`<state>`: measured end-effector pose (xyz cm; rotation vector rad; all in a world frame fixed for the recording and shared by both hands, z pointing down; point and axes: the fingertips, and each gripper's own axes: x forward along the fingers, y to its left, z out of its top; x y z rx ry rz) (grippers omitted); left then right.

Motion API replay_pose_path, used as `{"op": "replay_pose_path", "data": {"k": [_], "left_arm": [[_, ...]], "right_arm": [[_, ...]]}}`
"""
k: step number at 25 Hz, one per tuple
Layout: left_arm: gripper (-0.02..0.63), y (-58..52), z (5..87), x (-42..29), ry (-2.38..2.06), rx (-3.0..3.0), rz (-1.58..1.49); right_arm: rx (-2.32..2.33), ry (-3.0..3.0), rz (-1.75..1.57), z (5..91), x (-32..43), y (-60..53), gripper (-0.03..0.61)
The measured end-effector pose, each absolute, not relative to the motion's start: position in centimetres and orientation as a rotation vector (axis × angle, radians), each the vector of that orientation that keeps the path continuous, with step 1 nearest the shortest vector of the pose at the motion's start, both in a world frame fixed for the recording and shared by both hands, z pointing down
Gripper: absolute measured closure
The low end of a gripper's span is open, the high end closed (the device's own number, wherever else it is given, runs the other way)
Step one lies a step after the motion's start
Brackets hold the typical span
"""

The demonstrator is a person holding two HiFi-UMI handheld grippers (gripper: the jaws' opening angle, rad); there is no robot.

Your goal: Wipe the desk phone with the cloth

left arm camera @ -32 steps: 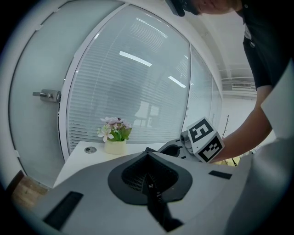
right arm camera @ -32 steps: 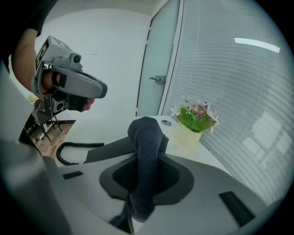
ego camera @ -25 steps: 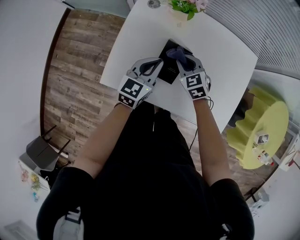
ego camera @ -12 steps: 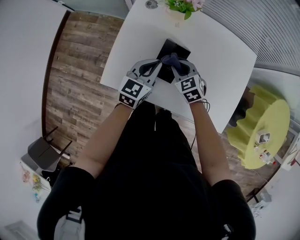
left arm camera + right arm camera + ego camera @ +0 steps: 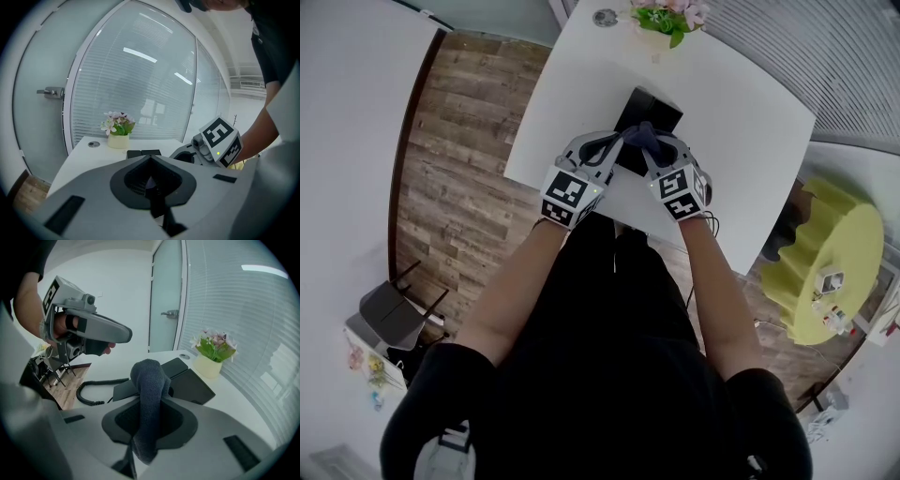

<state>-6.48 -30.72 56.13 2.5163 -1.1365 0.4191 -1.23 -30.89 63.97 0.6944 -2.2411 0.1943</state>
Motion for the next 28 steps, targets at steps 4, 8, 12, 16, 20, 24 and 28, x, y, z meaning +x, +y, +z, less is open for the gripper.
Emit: {"op": "replay_pose_path", "data": {"k": [4, 8, 12, 16, 20, 24, 28], "left_arm": [[0.604, -30.7, 56.3, -6.4, -1.134, 2.514, 0.425], [0.604, -30.4, 56.5, -6.3, -1.134, 2.509, 0.43], [0.604, -30.3, 56.8, -6.2, -1.129, 2.507, 0.442], [0.604, -30.0, 57.0, -6.0, -1.117, 2.508, 0.457], [0.604, -30.2, 56.9, -6.1, -1.109, 2.516, 0.468], [0.604, -30.5, 57.0, -6.7, -1.112, 2.511, 0.481], [0.604, -31.4, 57.3, -7.6, -1.109, 2.499, 0.491]], "right_arm": [[0.667, -2.238, 0.196, 64.5, -1.7, -29.8, 0.491], [0.641, -2.235, 0.203, 65.0, -2.0, -28.7, 0.491], [0.618, -2.234, 0.21, 65.4, -2.3, -28.0, 0.491], [0.573, -2.222, 0.221, 66.0, -2.7, -26.8, 0.491], [0.534, -2.208, 0.233, 66.5, -3.0, -25.9, 0.491], [0.495, -2.196, 0.276, 66.9, -3.2, -24.9, 0.491], [0.45, -2.192, 0.352, 67.2, -3.6, -24.1, 0.491]]}}
